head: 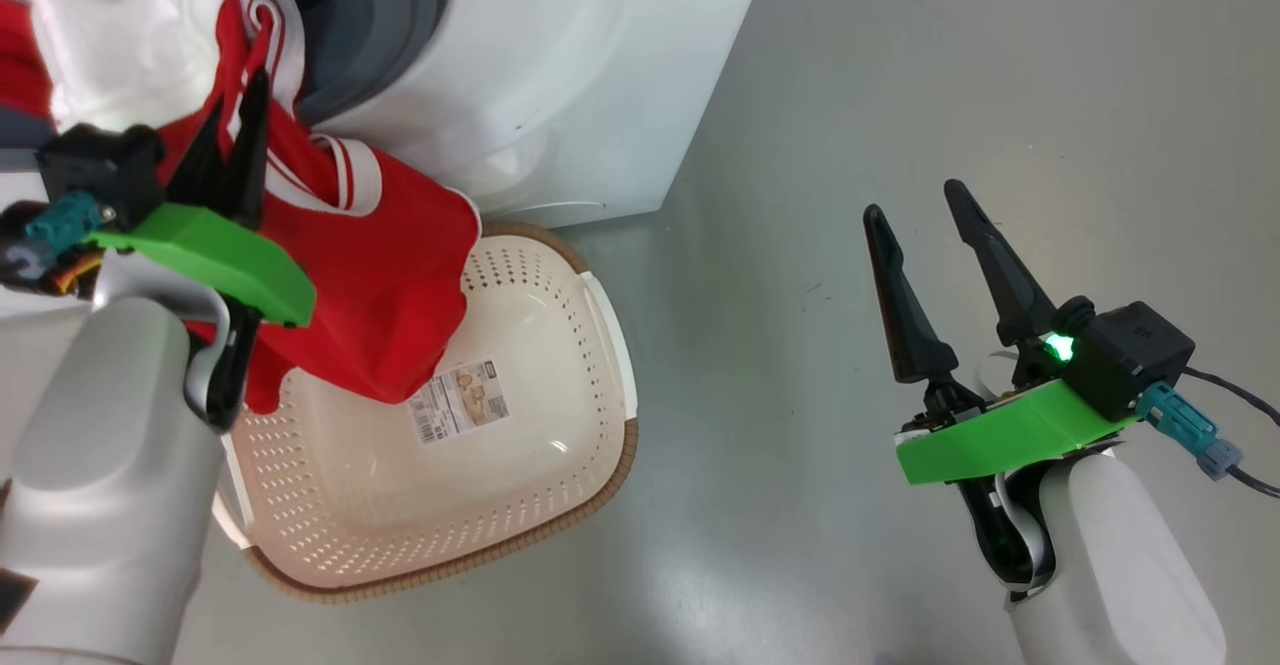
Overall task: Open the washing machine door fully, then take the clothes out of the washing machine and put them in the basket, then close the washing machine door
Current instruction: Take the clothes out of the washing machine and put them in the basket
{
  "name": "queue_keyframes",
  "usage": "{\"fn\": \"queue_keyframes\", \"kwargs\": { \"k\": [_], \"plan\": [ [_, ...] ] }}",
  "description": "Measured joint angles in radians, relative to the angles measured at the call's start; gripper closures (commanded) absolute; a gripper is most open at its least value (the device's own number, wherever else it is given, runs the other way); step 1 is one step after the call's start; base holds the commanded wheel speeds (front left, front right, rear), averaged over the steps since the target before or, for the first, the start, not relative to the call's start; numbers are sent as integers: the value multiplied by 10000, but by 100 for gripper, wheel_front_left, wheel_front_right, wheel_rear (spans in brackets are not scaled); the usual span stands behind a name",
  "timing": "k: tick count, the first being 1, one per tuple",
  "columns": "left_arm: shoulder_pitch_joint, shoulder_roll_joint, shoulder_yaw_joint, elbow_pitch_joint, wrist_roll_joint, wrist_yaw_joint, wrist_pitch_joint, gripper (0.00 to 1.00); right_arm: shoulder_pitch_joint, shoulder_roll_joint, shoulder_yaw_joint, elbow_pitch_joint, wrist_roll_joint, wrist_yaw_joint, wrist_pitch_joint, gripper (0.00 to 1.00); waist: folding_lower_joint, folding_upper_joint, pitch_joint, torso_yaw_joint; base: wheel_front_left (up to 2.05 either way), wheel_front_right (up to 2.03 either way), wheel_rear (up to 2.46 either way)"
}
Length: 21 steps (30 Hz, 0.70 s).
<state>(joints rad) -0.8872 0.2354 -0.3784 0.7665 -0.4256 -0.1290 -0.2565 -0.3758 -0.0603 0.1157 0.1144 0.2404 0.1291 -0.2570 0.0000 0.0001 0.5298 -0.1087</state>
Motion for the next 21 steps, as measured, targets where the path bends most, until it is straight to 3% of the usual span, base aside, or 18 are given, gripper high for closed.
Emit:
{"fn": "queue_keyframes", "kwargs": {
  "k": [21],
  "plan": [
    [2761, -174, 598, -1335, -169, 0, 0, 100, 36, 0, -38, 61, -36, 2, 0, 0, -1, 0, -175, 325, 0, 0, 0]
  ]
}}
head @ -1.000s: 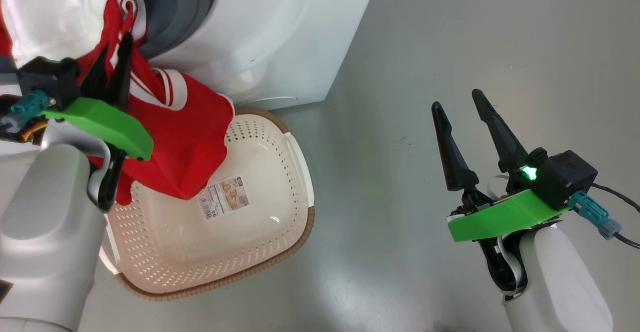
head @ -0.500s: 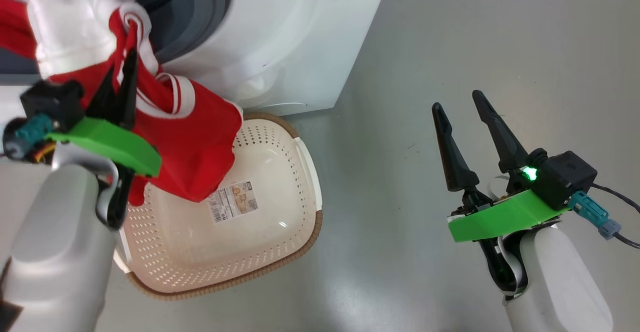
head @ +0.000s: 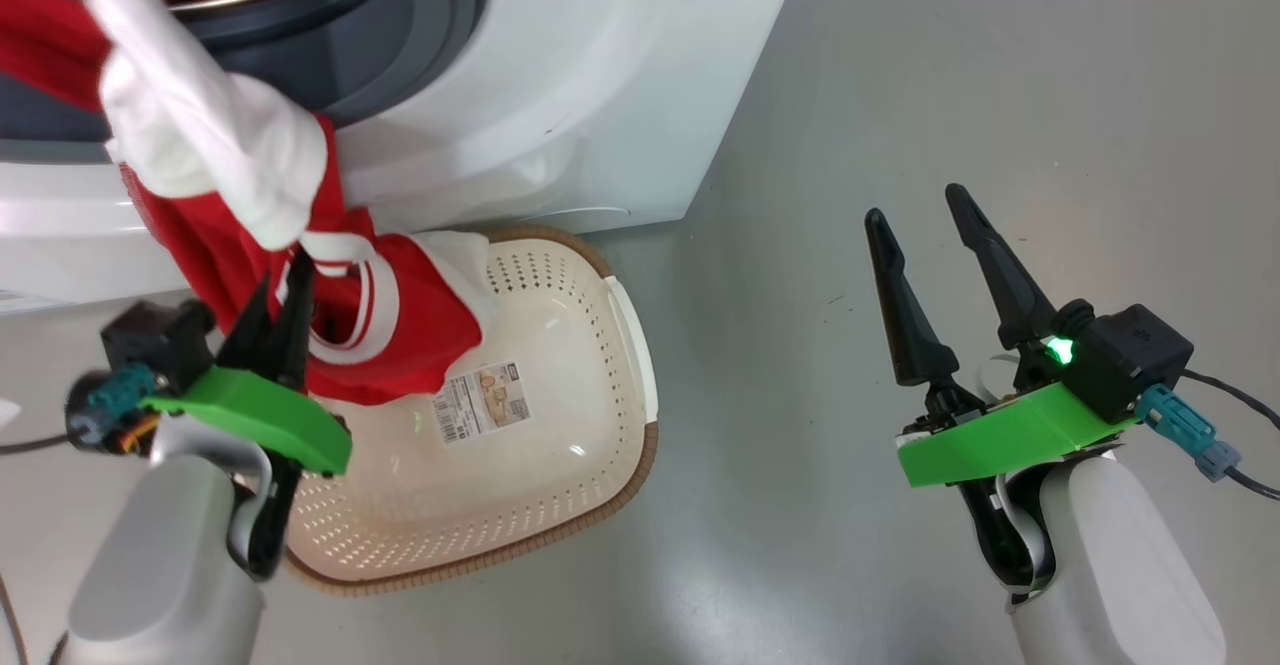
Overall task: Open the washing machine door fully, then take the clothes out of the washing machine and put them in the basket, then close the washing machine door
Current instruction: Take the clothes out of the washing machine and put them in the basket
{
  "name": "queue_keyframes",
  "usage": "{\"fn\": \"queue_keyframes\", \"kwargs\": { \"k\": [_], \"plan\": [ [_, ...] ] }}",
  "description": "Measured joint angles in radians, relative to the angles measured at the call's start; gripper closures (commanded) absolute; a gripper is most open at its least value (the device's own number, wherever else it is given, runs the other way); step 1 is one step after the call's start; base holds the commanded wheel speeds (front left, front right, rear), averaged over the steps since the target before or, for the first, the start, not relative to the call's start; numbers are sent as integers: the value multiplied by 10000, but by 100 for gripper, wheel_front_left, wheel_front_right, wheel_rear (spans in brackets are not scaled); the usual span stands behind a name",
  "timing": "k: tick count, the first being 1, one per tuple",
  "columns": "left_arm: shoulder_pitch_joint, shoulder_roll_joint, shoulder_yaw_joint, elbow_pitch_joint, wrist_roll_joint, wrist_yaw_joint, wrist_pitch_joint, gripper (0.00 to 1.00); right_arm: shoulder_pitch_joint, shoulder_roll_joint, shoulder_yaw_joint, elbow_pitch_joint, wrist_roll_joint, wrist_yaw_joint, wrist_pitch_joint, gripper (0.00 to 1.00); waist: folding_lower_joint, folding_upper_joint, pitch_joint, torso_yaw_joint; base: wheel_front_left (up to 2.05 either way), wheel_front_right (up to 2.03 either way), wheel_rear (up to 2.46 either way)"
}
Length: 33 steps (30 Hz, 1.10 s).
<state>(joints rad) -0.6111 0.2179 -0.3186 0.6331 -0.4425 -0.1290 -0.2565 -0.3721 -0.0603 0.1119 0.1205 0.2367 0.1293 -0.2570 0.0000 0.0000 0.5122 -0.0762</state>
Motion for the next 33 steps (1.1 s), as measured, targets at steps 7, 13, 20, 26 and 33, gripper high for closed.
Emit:
{"fn": "queue_keyframes", "kwargs": {
  "k": [7, 13, 20, 26, 33],
  "plan": [
    [363, -174, -113, 171, -314, 0, 0, 100, 0, 0, 6, 10, -52, -2, 0, 0, 0, 0, 36, 53, 0, 0, 0],
    [530, -245, -270, 779, -560, 0, 2, 100, -2, 0, 17, 12, -52, -2, 0, 0, 0, 0, 99, 7, 0, 0, 0],
    [547, -301, -756, 1616, -966, 0, 2, 100, -5, -2, 17, 0, -50, -2, 0, 0, 1, 0, 243, -84, 0, 0, 0],
    [545, -456, -1444, 2451, -1486, 0, 4, 100, -59, 0, 19, -21, -50, -2, 0, 0, 0, 0, 404, -162, 0, 0, 0],
    [474, -560, -2466, 3467, -2167, 0, 12, 100, -140, 0, 35, -81, -50, -2, 0, 0, 0, 0, 577, -261, 0, 0, 0]
  ]
}}
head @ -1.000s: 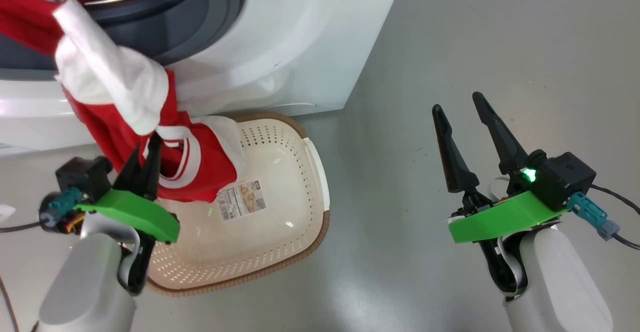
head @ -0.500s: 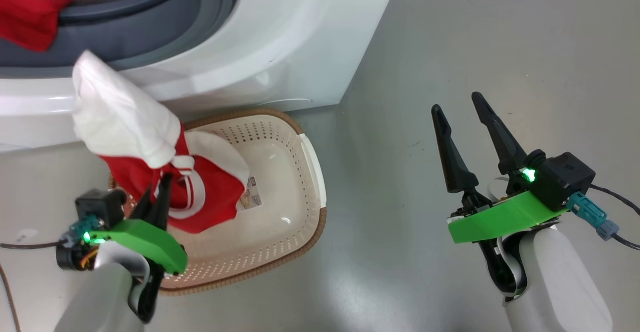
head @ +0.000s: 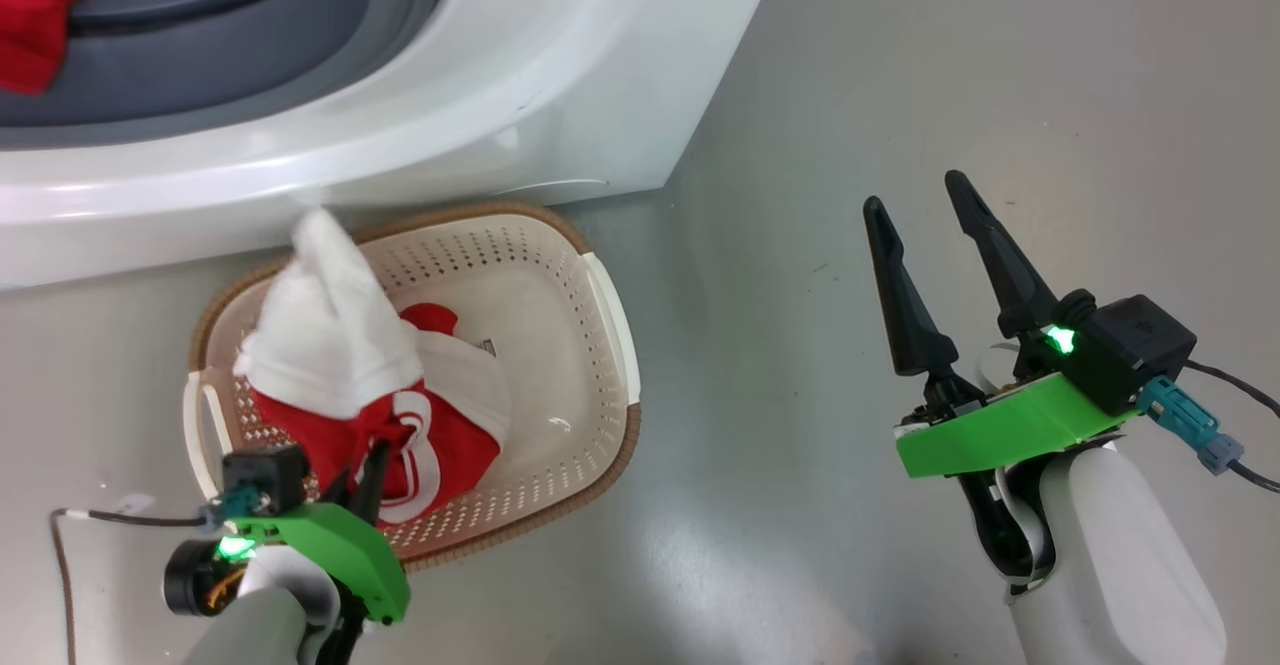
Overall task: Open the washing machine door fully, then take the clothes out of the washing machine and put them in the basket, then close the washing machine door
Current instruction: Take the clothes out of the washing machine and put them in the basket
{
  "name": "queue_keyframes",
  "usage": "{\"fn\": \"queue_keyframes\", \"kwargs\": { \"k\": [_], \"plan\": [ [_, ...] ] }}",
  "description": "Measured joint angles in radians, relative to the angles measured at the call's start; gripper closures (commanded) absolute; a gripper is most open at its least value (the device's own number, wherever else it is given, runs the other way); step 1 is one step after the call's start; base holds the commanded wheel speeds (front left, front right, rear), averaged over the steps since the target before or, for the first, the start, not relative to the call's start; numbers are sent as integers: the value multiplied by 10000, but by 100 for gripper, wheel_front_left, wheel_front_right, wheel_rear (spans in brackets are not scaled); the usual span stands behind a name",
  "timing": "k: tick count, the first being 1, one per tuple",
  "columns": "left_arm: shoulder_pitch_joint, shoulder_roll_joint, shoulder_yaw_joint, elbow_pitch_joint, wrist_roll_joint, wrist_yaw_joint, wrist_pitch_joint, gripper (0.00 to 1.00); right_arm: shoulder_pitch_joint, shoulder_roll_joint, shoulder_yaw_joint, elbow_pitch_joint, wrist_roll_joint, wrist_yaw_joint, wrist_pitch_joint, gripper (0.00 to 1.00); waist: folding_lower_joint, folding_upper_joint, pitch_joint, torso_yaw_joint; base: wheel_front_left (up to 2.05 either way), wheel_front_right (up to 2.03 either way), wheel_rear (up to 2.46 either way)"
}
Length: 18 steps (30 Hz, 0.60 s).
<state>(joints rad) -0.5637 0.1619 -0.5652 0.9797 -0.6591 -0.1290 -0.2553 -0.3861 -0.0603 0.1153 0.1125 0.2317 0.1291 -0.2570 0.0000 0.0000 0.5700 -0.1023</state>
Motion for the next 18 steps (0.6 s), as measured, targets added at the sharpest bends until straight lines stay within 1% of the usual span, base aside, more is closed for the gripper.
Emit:
{"fn": "queue_keyframes", "kwargs": {
  "k": [5, 6, 11, 18],
  "plan": [
    [-276, -19, -872, 502, -593, 0, 65, 100, -66, 0, 38, -33, 4, 0, 0, 0, 0, 0, 147, -88, 0, 0, 0],
    [-276, -19, -872, 502, -593, 0, 65, 100, -66, 0, 38, -33, 4, 0, 0, 0, 0, 0, 147, -88, 0, 0, 0],
    [-574, 38, -1523, 853, -1214, 0, 180, 100, -76, 0, 38, -65, 4, 0, 0, 0, 0, 0, 315, -156, 0, 0, 0],
    [-992, 407, -2144, 1147, -1987, 0, 251, 100, -104, 0, 61, -157, 65, 0, 0, 0, 0, 0, 577, -283, 0, 0, 0]
  ]
}}
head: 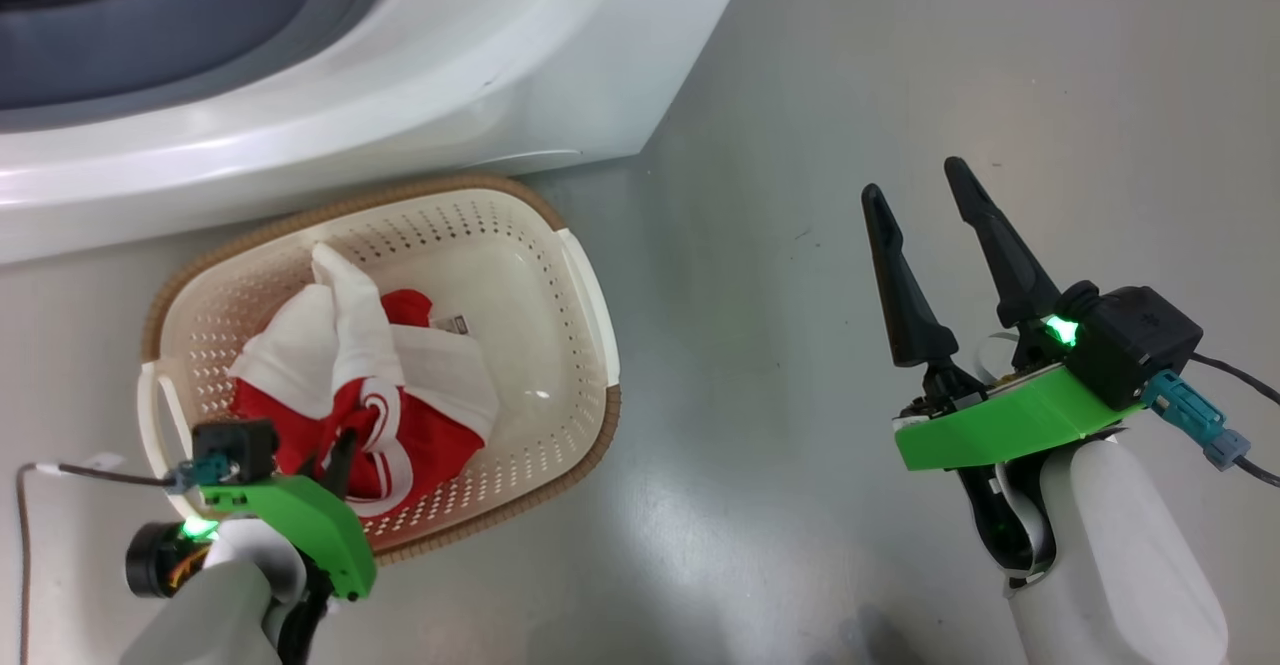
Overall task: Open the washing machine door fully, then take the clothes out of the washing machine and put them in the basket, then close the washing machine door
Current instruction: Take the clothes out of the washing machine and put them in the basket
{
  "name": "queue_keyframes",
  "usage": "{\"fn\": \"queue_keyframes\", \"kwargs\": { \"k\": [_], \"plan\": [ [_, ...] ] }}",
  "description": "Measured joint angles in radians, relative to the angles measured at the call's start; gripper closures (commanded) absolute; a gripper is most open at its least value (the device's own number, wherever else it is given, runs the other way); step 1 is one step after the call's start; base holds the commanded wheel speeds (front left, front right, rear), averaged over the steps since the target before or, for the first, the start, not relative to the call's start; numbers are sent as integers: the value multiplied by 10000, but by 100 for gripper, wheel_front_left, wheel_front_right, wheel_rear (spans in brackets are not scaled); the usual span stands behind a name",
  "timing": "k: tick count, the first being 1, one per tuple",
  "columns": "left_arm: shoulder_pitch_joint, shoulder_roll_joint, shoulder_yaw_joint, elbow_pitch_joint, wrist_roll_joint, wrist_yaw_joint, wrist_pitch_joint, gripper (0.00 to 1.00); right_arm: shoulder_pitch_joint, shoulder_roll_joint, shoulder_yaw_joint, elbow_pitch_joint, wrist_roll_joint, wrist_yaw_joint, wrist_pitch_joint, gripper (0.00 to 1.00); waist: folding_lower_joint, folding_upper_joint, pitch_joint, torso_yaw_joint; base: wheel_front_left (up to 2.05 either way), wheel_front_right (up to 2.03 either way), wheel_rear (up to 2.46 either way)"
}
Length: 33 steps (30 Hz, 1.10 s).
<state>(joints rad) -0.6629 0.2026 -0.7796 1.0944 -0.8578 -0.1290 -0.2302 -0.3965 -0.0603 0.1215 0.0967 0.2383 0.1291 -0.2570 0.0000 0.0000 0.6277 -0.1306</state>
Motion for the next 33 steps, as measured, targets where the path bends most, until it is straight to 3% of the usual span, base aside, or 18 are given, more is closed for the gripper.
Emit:
{"fn": "queue_keyframes", "kwargs": {
  "k": [9, 12, 15, 16, 17, 33],
  "plan": [
    [-464, 349, -763, 192, -842, 0, 13, 100, -204, 4, 15, -81, 12, 0, 0, 0, 0, 0, 331, -146, 0, 0, 0],
    [-631, 416, -915, 290, -1104, 0, 12, 60, -204, 4, 15, -88, 12, 0, 0, 0, 0, 0, 417, -164, 0, 0, 0],
    [-704, 424, -1057, 320, -1317, 0, 0, 35, -206, 4, 13, -90, 13, 0, 0, 0, 0, 0, 472, -167, 0, 0, 0],
    [-709, 426, -1104, 320, -1369, 0, -2, 11, -208, 4, 13, -90, 13, 2, 0, 0, 0, 0, 478, -163, 0, 0, 0],
    [-719, 426, -1160, 322, -1419, 0, -6, 2, -208, 4, 12, -90, 13, 2, 0, 0, 0, 0, 481, -158, 0, 0, 0],
    [-840, 497, -1542, 2, -2288, 0, -192, 0, -324, 4, -36, 77, 13, 0, 0, 0, 0, 0, 5, 58, 0, 0, 0]
  ]
}}
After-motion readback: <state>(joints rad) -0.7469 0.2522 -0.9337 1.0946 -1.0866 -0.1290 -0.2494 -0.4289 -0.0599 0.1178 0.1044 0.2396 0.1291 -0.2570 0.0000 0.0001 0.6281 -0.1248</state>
